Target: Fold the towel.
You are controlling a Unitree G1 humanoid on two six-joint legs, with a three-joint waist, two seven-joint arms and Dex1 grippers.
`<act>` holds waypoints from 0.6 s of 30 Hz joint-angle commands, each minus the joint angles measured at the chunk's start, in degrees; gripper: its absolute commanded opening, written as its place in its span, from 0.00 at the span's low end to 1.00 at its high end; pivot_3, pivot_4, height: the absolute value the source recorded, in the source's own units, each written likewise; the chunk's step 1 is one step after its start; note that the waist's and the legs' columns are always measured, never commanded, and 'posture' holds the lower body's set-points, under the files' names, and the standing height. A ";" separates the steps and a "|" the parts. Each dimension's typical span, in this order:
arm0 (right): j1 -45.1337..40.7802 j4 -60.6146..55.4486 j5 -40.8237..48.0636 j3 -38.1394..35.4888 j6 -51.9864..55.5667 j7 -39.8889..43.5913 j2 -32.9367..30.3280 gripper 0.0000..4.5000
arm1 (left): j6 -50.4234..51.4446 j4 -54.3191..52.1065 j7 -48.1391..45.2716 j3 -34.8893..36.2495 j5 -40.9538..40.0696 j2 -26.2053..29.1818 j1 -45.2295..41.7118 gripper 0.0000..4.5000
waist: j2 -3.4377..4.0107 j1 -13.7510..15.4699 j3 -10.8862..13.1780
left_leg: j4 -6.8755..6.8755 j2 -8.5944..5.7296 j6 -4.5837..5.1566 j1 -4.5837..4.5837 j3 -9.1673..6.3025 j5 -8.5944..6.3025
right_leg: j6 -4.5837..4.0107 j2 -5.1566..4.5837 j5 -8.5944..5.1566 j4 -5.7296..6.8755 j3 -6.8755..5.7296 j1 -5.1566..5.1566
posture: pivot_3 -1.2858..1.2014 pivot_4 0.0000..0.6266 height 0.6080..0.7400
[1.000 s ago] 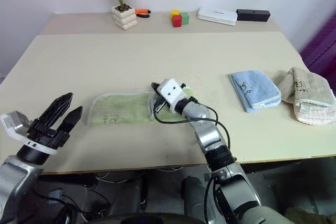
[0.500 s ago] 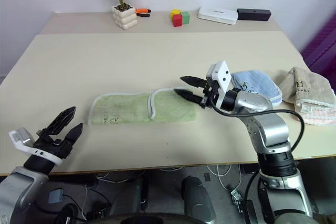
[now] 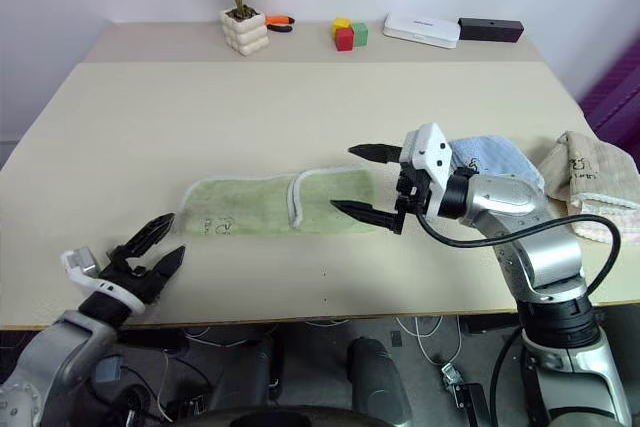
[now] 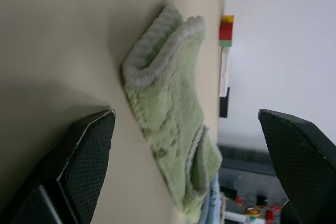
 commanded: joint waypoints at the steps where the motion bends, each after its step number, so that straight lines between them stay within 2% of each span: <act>1: -0.32 -1.15 -0.14 -0.26 -1.14 -0.98 0.60 0.99 | -1.30 1.31 3.20 -0.09 -0.29 0.27 -2.09 1.00 | 0.00 0.02 0.00 | 0.01 -0.01 0.00 -0.02 0.00 0.00 | 0.00 0.00 0.00 -0.01 0.00 -0.01 | 0.52 0.24 1.00; 2: -0.37 -1.10 -0.28 -0.14 -1.19 -1.14 0.68 0.99 | -1.56 1.67 4.04 -0.05 -0.29 -0.16 -2.85 1.00 | 0.00 0.13 0.00 | 0.02 -0.01 0.00 -0.03 0.00 0.00 | -0.01 0.00 0.01 -0.01 0.00 0.00 | 0.52 0.24 1.00; 5: -0.82 -0.84 -0.89 0.10 -1.62 -1.89 0.92 0.99 | 2.84 9.26 -0.27 0.65 -0.29 3.29 -1.53 1.00 | 0.09 0.02 -0.06 | 0.04 -0.01 0.01 -0.01 -0.01 0.00 | -0.01 0.04 0.01 -0.01 -0.01 0.01 | 0.52 0.24 1.00; 10: -1.74 -0.30 -1.51 0.24 -2.09 -3.13 1.20 0.99 | 4.11 13.09 -2.42 1.66 -0.29 2.89 -3.40 1.00 | 0.80 -0.07 -0.47 | -0.01 -0.03 0.04 0.05 0.03 -0.02 | -0.01 0.04 0.01 -0.04 0.02 0.01 | 0.52 0.24 1.00; 13: -2.04 -0.26 -1.79 0.56 -2.14 -3.74 1.77 1.00 | 4.45 15.78 -2.76 2.85 -0.29 2.02 -5.76 0.81 | 0.91 0.02 -0.54 | -0.02 -0.02 0.04 0.12 0.00 -0.01 | -0.01 0.08 0.01 -0.02 0.01 0.00 | 0.52 0.24 1.00; 18: -2.36 -0.41 -1.95 0.76 -1.92 -4.43 2.30 1.00 | 4.68 17.84 -1.68 3.02 -0.29 2.46 -8.32 0.24 | 0.97 0.02 -0.57 | -0.09 -0.02 0.04 0.12 0.02 -0.01 | 0.00 0.08 0.01 -0.02 0.03 0.02 | 0.52 0.24 1.00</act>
